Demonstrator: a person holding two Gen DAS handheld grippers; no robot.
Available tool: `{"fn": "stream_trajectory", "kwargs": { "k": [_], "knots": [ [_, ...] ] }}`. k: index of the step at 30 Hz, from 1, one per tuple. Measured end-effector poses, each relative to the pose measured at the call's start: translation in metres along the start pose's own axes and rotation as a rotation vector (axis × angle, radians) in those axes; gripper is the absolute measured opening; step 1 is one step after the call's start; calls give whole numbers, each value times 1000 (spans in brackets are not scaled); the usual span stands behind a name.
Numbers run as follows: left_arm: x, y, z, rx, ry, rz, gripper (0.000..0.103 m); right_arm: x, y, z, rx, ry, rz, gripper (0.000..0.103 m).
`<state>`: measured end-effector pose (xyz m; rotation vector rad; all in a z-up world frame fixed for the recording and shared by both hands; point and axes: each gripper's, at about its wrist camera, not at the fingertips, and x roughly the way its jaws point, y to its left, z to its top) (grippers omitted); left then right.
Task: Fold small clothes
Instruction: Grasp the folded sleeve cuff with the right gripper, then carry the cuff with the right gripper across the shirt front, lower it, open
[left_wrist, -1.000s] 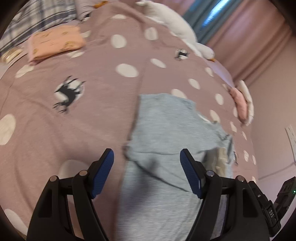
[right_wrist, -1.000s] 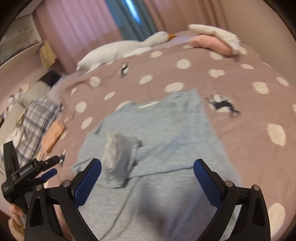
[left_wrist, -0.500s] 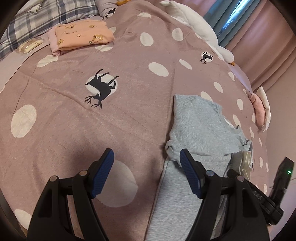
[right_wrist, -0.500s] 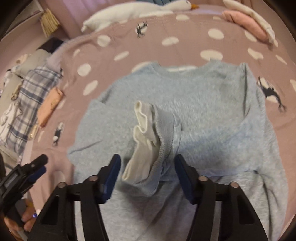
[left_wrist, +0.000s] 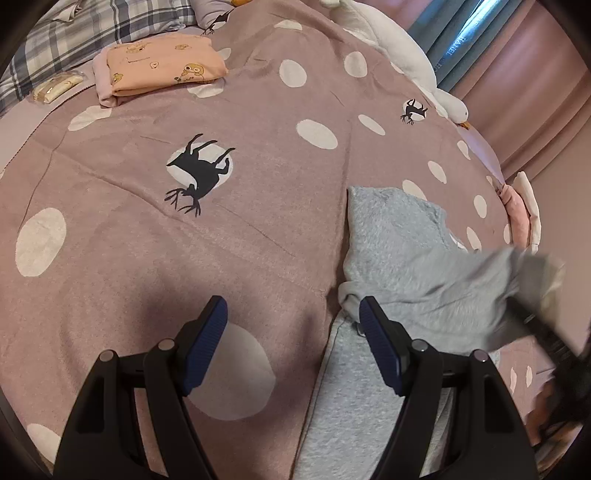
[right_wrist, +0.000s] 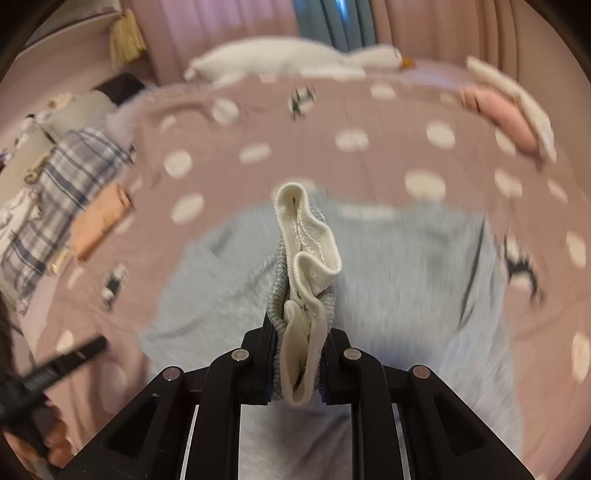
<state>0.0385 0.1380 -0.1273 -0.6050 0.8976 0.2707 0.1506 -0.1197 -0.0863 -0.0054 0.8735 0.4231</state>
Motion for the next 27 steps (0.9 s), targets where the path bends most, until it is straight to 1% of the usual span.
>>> {"fn": "stream_trajectory", "kwargs": {
  "k": [4,8,11,15,19,27],
  "knots": [
    [0,-5,0,9,1,-8,74,-25,8,27,-50,-86,6,18],
    [2,-10,0,28,5,-12,74,-33,13,42,-65,-125,19,18],
    [5,-13,0,33,13,-8,74,-39,15,46,-82,-150,21,18],
    [9,-18,-1,47,21,-8,74,-45,12,50,-84,-166,30,18],
    [14,-25,-2,63,34,-10,74,-48,8,52,-74,-184,4,18],
    [22,-42,-6,110,56,-11,74,-42,-6,46,-46,-168,-31,18]
  ]
}}
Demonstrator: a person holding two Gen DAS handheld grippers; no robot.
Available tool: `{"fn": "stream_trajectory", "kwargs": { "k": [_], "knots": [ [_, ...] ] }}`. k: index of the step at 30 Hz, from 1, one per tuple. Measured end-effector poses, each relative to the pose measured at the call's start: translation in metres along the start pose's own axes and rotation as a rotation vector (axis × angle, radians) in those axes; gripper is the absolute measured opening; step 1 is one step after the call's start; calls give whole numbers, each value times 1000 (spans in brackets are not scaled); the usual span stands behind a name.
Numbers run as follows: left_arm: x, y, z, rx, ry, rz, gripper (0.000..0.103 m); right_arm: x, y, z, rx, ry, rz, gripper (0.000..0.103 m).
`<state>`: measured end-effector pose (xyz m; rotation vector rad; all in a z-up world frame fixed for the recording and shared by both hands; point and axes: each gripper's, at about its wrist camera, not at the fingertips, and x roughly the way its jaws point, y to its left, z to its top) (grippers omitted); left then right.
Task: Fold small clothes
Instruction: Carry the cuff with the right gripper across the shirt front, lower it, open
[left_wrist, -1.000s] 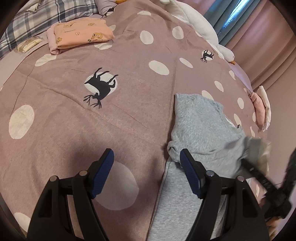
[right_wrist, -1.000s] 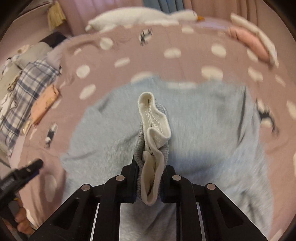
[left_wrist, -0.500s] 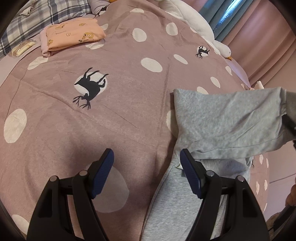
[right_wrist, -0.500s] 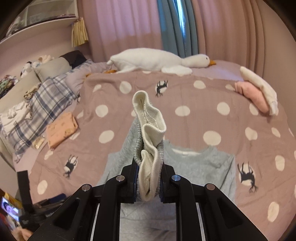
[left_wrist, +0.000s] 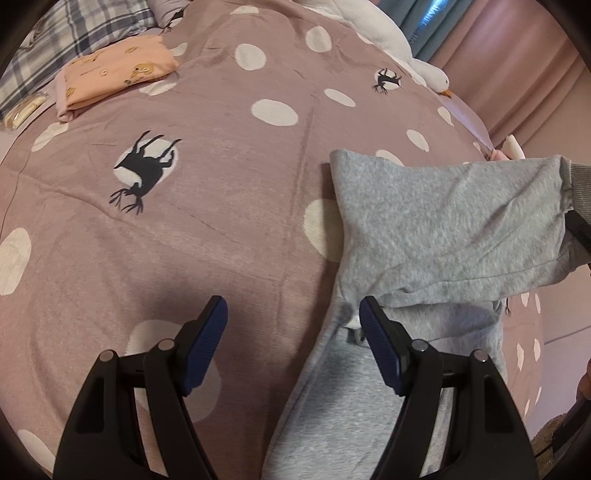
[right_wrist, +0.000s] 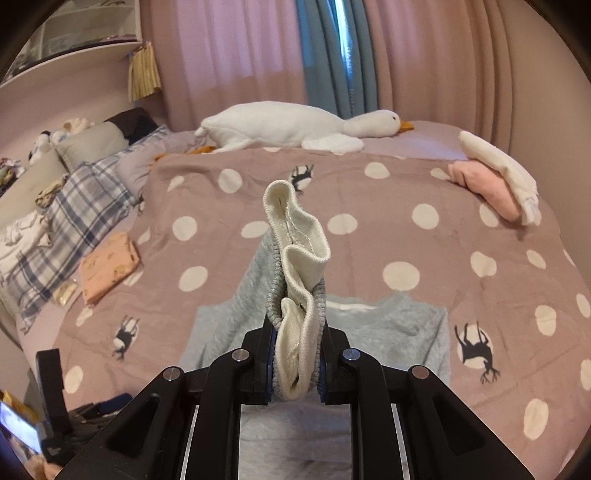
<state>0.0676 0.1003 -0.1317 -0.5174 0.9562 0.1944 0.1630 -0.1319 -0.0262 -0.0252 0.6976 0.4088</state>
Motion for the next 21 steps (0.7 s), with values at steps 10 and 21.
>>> {"fn": "stream_trajectory", "kwargs": {
  "k": [10,21],
  "knots": [
    [9,-19,-1,52,16,7,74,6,-18,-13,35,34,-21,18],
    [26,-41,3,103,40,1,74,13,-39,-24,80,67,-52,18]
  ]
}}
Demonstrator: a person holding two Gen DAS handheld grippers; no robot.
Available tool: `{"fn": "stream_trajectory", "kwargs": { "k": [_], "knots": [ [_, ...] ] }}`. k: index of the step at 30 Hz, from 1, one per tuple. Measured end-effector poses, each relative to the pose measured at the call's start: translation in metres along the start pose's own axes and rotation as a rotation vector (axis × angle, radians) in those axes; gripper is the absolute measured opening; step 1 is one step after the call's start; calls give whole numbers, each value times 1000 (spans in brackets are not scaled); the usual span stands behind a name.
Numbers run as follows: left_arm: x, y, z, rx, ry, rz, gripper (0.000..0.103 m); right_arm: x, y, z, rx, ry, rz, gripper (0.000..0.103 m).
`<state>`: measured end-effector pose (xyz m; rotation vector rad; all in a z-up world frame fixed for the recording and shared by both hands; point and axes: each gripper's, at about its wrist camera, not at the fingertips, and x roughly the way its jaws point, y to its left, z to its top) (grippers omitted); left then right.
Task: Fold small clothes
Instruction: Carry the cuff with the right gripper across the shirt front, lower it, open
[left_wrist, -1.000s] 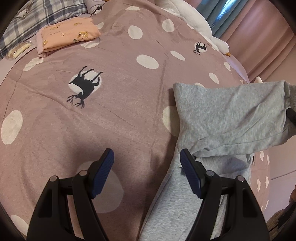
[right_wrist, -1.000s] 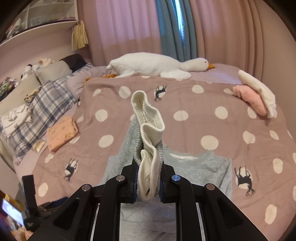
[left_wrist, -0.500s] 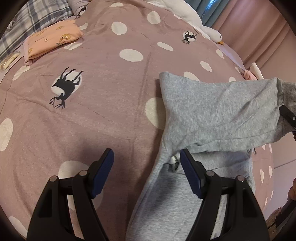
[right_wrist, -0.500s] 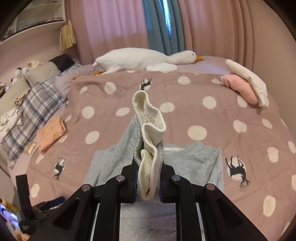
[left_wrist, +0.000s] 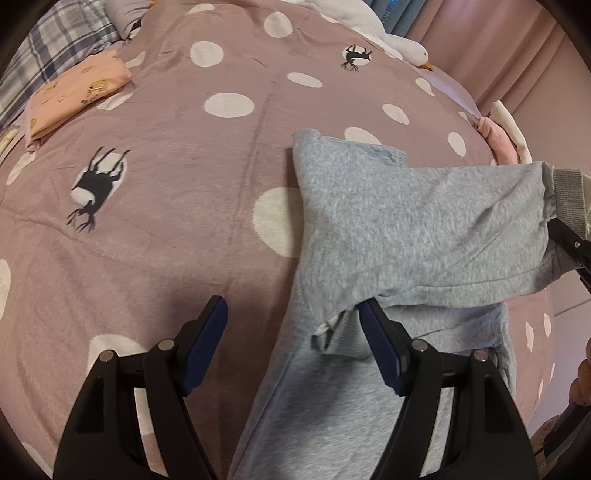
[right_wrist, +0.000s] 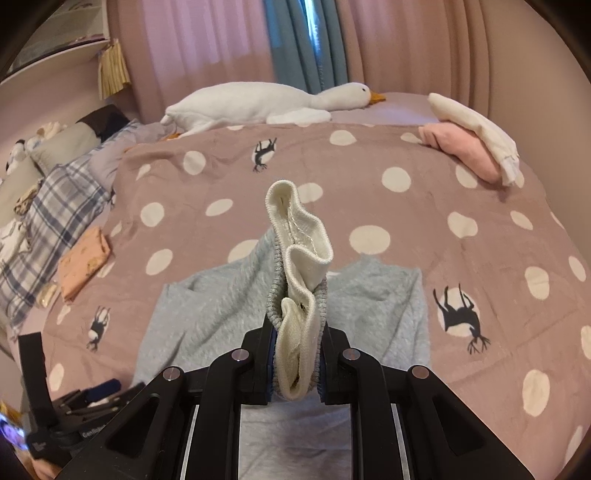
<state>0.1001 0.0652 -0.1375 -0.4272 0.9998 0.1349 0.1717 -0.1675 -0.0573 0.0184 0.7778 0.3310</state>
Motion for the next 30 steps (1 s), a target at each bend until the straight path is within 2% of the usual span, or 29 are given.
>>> {"fn": "stream_trajectory", "kwargs": {
  "k": [6,11,19,30],
  "knots": [
    [18,-6,1,-8,52,-51,74,4,-8,-5,25,16,4,18],
    [37,-11,2,-10,93,-22,74,10,-13,-12,38,37,1,18],
    [42,-11,3,-19,79,-24,74,18,-26,-19,78,76,10,18],
    [34,5,4,-81,65,-51,74,27,-35,-29,101,119,2,18]
  ]
}}
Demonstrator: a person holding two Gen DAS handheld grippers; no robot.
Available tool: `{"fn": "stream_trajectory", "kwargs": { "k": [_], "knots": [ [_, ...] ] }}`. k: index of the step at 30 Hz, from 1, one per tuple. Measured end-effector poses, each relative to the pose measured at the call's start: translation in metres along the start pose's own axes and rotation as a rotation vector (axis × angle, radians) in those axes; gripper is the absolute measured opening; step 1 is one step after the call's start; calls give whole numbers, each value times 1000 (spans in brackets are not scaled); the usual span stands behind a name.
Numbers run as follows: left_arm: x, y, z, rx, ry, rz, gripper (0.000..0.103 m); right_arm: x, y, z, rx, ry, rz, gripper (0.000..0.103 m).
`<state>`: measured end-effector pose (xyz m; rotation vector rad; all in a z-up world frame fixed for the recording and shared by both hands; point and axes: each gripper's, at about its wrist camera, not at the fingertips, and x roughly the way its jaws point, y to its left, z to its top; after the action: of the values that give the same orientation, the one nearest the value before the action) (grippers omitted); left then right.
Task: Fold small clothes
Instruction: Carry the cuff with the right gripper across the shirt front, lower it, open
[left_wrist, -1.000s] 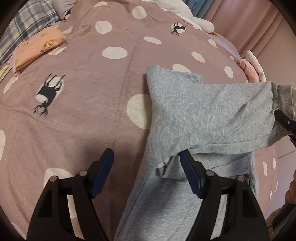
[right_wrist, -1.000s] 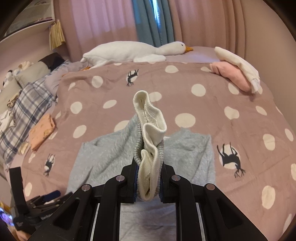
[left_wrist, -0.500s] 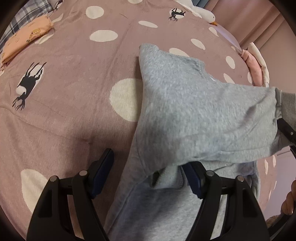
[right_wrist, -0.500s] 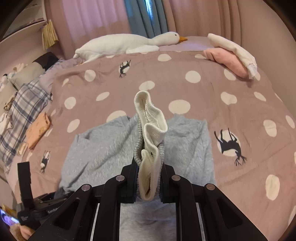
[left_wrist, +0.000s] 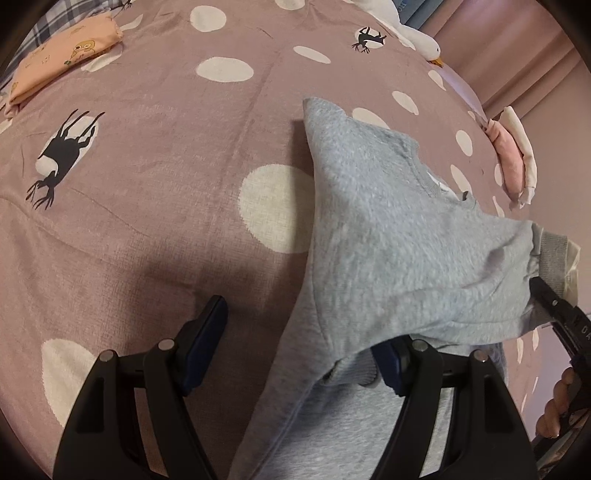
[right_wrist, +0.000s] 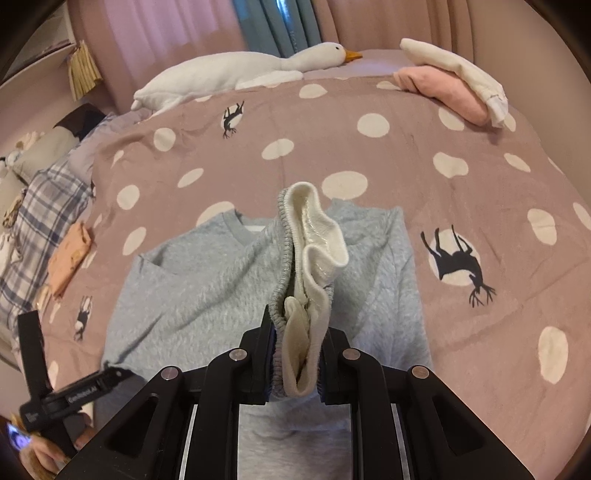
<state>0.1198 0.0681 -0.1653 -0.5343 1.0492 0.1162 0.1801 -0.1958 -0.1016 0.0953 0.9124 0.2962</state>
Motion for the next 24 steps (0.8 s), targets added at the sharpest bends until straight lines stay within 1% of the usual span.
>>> {"fn": "stream_trajectory", "kwargs": {
  "k": [10,16,24],
  "knots": [
    [1,-1,-3,3,-9,22,76,8,-8,-4,22,17,-7,18],
    [2,1,-3,-4,-5,16,76,17,-11,-8,32,38,-29,18],
    [2,0,-3,4,-7,25,76,24,-17,-14,49,65,-24,18]
  ]
}}
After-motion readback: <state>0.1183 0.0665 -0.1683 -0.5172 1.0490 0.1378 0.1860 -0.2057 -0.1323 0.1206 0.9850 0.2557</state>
